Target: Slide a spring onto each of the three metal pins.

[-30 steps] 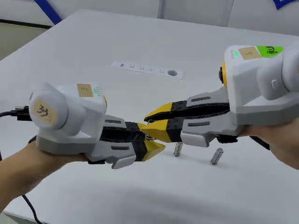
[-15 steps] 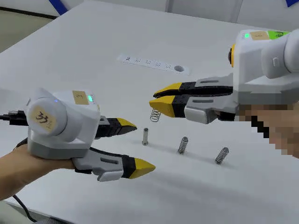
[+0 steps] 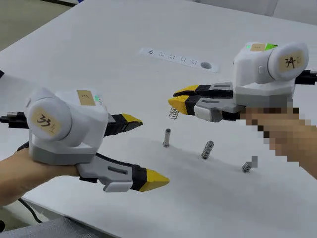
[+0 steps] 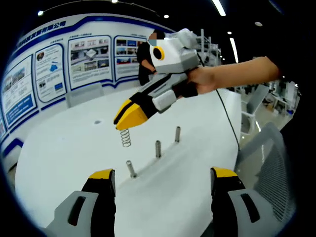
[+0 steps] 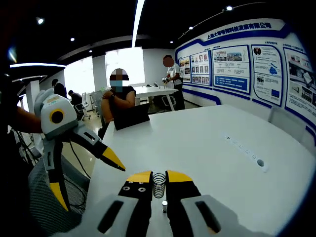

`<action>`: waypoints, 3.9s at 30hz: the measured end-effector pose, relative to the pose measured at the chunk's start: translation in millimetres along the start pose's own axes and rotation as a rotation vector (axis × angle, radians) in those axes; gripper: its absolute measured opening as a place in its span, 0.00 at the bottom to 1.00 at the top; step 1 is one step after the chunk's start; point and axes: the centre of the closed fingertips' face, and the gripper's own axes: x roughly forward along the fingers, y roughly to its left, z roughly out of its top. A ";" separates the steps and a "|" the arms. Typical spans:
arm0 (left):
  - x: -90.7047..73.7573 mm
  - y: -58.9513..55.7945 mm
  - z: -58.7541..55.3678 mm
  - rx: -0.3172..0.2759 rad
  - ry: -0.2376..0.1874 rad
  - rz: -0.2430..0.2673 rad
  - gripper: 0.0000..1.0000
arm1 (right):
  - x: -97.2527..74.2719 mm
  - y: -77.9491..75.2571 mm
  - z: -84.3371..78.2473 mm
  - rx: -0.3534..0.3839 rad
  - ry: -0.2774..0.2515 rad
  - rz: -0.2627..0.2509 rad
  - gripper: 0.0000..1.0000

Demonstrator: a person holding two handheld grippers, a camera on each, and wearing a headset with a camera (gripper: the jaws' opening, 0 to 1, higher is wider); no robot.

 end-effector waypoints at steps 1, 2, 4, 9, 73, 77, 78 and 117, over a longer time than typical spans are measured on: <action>-0.8 1.1 0.2 -0.004 -0.006 0.005 0.83 | 2.9 -0.4 -3.1 -0.003 0.009 0.001 0.10; -2.1 3.1 0.0 -0.011 -0.009 0.012 0.85 | 6.6 -1.5 -7.7 -0.004 0.022 -0.001 0.10; -4.0 6.6 -0.6 -0.022 -0.013 0.027 0.89 | 12.1 -3.2 -15.7 -0.014 0.044 -0.005 0.10; -6.7 9.9 -0.9 -0.035 -0.022 0.045 0.96 | 16.6 -6.3 -28.3 -0.009 0.062 -0.007 0.10; -10.3 4.4 -19.2 -0.064 0.023 0.054 0.98 | 42.7 -5.0 -97.4 0.005 0.193 -0.050 0.17; -9.8 1.7 -15.4 -0.073 0.011 0.045 0.98 | 35.3 -4.0 -89.0 0.005 0.170 -0.055 0.17; -9.5 1.4 -14.3 -0.072 0.007 0.043 0.99 | 32.9 -4.6 -86.8 0.004 0.164 -0.055 0.17; 14.4 19.7 37.8 0.023 -0.055 0.011 1.00 | -220.4 -21.2 -85.1 -0.056 0.119 -0.270 0.61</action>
